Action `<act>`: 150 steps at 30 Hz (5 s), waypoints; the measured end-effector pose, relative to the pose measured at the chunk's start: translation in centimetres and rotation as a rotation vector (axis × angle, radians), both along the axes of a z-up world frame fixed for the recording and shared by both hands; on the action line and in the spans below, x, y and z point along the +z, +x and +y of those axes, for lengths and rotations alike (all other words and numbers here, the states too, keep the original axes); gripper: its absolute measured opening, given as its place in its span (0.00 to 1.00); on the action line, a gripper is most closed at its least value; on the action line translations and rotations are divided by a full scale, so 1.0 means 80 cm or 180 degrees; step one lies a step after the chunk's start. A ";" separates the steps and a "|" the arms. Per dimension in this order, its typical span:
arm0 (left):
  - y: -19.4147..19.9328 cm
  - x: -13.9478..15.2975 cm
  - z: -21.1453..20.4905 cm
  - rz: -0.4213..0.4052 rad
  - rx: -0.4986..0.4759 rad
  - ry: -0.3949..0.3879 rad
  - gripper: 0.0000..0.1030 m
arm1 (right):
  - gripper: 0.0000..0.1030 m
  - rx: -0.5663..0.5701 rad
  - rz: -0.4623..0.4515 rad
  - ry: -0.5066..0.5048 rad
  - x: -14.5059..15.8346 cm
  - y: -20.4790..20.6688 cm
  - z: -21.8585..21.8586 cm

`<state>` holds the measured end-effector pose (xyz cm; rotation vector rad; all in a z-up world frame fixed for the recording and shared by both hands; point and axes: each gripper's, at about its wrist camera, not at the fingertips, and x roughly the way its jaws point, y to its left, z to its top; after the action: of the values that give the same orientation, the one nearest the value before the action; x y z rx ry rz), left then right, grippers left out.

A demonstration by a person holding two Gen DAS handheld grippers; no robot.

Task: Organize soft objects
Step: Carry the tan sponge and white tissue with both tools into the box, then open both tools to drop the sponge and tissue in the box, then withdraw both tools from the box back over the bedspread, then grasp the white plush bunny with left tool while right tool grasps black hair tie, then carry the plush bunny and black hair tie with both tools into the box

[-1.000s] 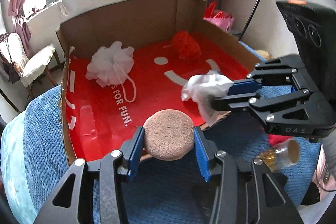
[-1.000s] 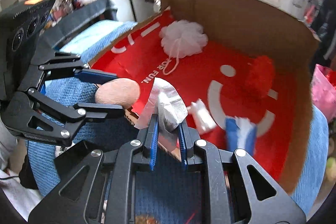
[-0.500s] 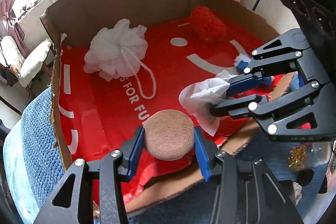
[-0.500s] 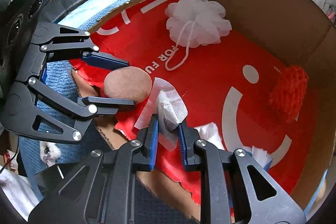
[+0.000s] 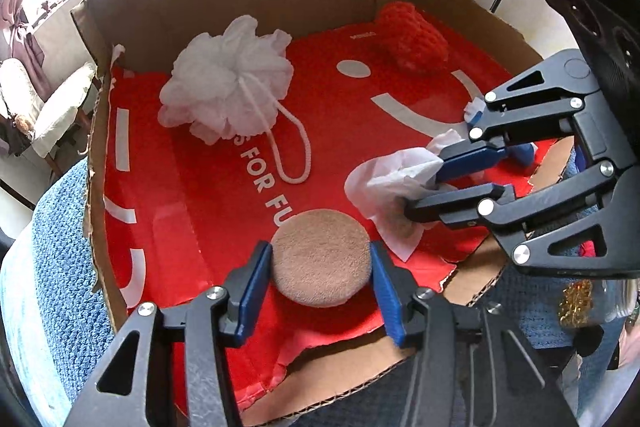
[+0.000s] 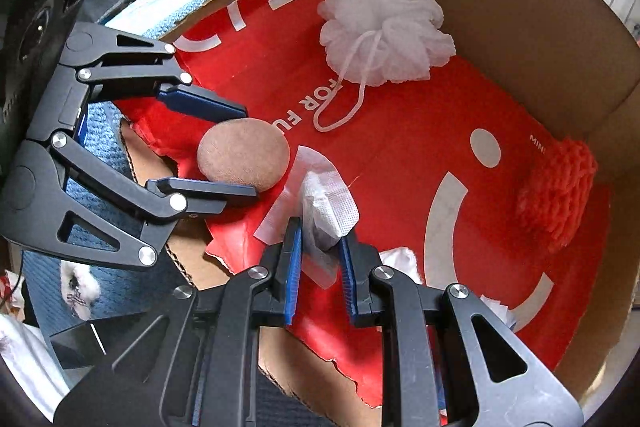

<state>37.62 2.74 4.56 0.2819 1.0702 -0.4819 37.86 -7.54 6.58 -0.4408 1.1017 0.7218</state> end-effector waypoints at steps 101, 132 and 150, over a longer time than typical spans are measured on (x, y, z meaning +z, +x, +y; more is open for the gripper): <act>-0.393 0.006 -0.013 -0.1405 0.1045 -0.0897 1.00 | 0.94 -0.2018 -0.1420 0.0887 -0.007 -0.395 -0.180; -0.355 -0.011 0.033 -0.0970 0.0945 -0.0536 0.58 | 0.29 -0.1460 -0.0952 0.1142 -0.016 -0.360 -0.143; -0.330 0.019 0.047 -0.1048 0.0910 -0.0534 0.58 | 0.29 -0.1147 -0.1346 0.0596 0.015 -0.351 -0.073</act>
<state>11.23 6.54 6.06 0.0536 0.7283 -0.2544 9.78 -13.34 7.77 -0.2113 0.6808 0.3833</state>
